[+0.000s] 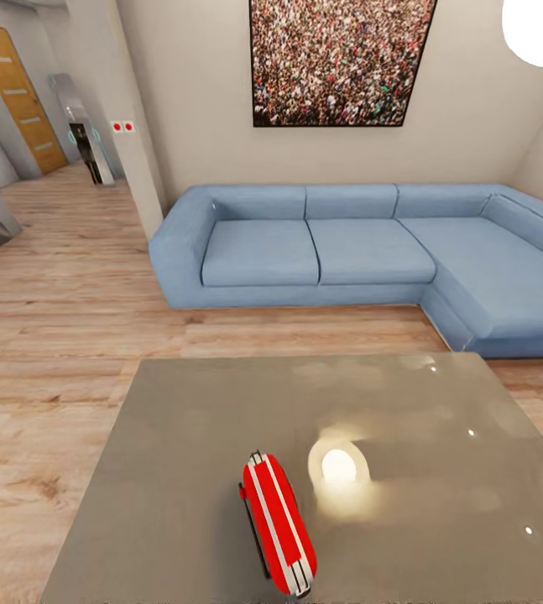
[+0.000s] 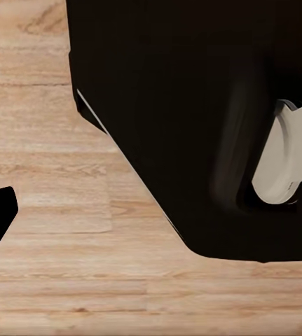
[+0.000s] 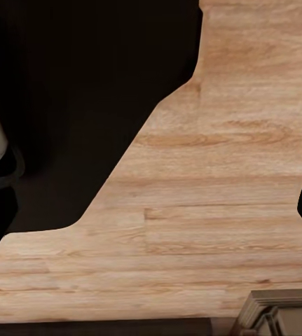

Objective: Turn on the radio receiver that's on the table in the living room.

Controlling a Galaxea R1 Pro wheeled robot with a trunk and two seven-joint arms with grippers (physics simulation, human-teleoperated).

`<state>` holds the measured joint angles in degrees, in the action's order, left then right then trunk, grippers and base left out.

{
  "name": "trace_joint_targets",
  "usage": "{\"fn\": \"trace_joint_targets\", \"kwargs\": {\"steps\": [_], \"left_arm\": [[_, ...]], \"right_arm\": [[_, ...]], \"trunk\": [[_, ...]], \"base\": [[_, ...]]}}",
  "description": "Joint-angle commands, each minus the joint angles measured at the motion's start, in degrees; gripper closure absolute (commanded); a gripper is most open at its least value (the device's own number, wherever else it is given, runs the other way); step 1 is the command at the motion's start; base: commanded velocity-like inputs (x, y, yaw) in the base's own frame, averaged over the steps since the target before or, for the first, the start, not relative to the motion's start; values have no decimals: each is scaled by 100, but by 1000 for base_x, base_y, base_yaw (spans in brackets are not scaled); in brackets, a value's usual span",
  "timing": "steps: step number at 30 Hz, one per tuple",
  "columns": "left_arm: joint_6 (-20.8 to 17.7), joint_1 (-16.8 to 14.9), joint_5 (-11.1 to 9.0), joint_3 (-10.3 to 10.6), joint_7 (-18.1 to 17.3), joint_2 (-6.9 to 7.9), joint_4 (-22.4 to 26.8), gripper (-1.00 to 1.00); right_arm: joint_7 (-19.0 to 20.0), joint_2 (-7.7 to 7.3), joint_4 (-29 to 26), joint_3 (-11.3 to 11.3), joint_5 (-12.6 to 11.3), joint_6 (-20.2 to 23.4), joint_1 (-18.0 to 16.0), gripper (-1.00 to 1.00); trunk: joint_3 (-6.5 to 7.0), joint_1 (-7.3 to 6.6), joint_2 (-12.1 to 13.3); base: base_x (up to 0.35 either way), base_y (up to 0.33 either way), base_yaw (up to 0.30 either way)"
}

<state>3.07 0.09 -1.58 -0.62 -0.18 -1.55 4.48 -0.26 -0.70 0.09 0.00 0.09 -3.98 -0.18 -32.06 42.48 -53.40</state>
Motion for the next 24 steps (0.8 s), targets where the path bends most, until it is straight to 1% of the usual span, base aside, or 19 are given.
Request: {"fn": "trace_joint_targets", "kwargs": {"steps": [1,24], "left_arm": [[0,0,0,0,0,1,0,-100],[1,0,0,0,0,-2,0,-100]], "right_arm": [[0,0,0,-2,0,1,0,-100],[0,-3,0,8,0,-6,0,-100]], "trunk": [[-10,0,0],[-226,0,0]], "base": [[0,0,0],[0,0,0]]}}
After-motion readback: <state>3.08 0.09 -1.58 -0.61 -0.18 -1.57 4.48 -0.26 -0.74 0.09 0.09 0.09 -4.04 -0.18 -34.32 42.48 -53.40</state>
